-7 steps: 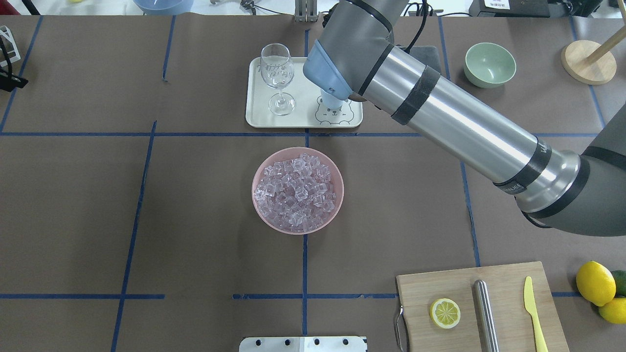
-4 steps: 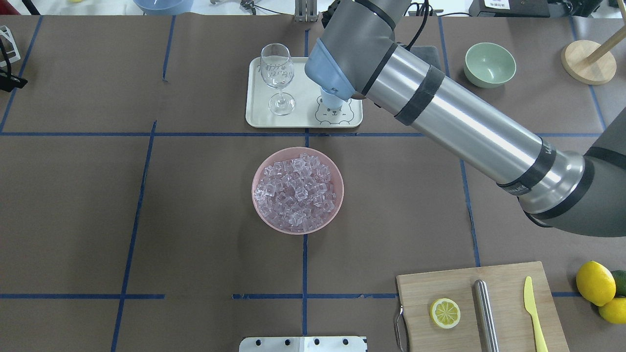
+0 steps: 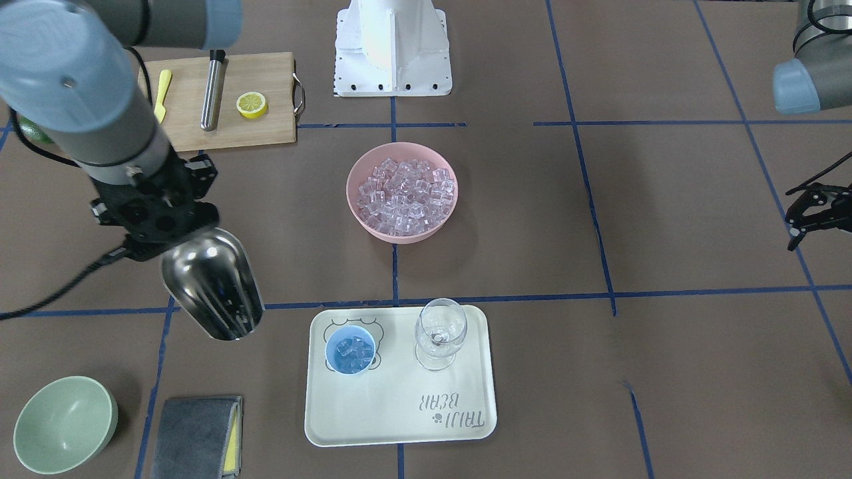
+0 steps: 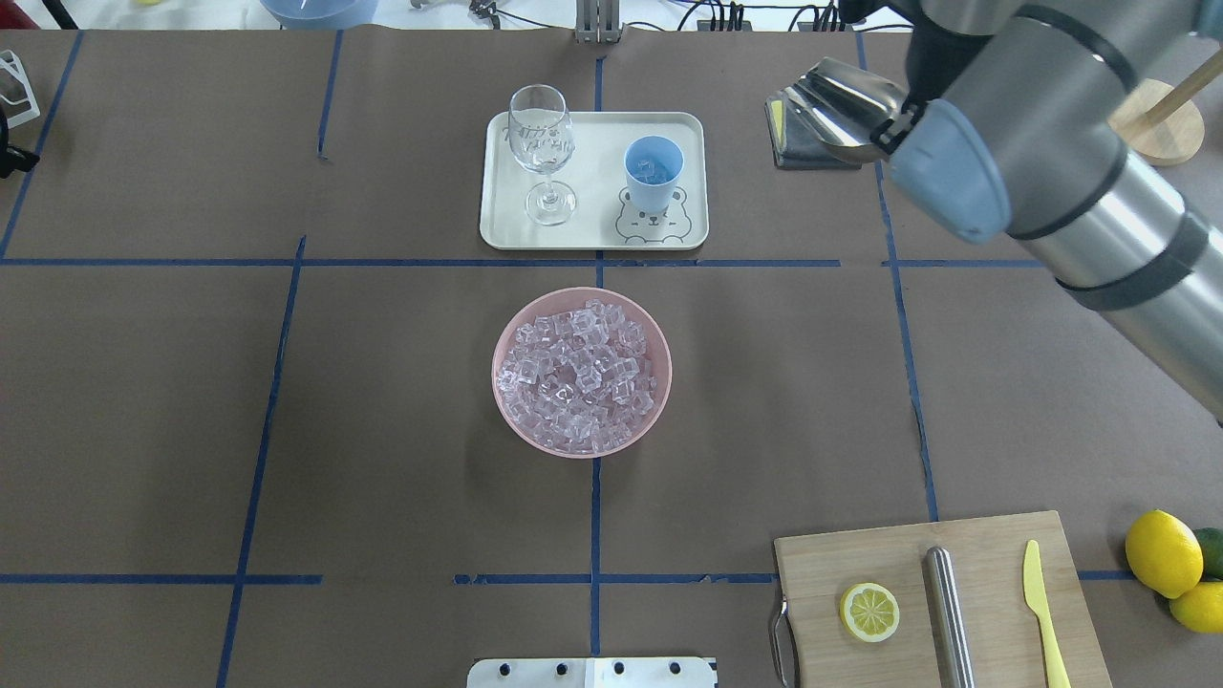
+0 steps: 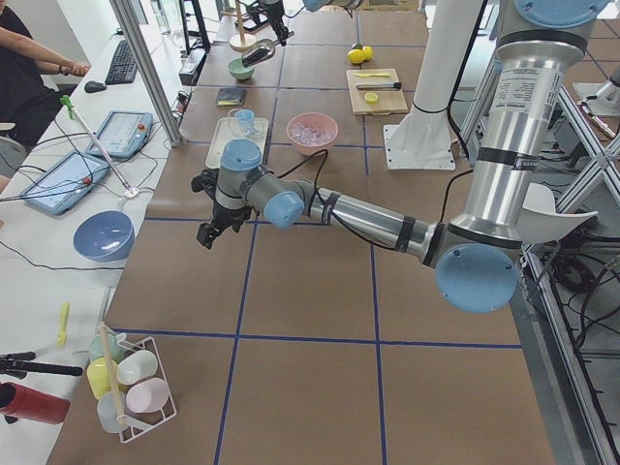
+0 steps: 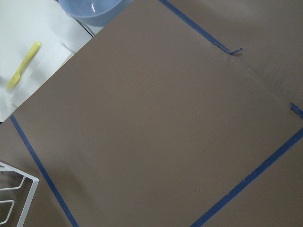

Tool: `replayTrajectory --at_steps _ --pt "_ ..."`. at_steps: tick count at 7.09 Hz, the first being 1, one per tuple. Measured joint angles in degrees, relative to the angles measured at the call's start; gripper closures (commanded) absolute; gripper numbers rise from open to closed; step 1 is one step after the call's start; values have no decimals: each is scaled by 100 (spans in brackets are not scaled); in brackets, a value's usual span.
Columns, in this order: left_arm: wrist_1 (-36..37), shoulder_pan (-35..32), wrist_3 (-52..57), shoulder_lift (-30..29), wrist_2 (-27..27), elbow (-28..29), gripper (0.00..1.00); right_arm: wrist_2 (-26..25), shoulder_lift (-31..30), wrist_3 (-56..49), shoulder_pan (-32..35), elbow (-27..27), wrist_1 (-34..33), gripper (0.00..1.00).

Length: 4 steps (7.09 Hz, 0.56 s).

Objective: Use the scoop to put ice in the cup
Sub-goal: 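Carry the empty scoop back toward its spot with the right gripper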

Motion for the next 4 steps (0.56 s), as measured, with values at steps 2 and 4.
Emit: replayTrajectory --at_steps 2,4 --pt "130 -35 3 -40 -4 -7 0 -12 -770 -2 203 296 526 100" --pt "160 -39 3 -54 -4 -13 0 8 -1298 674 354 295 602 100"
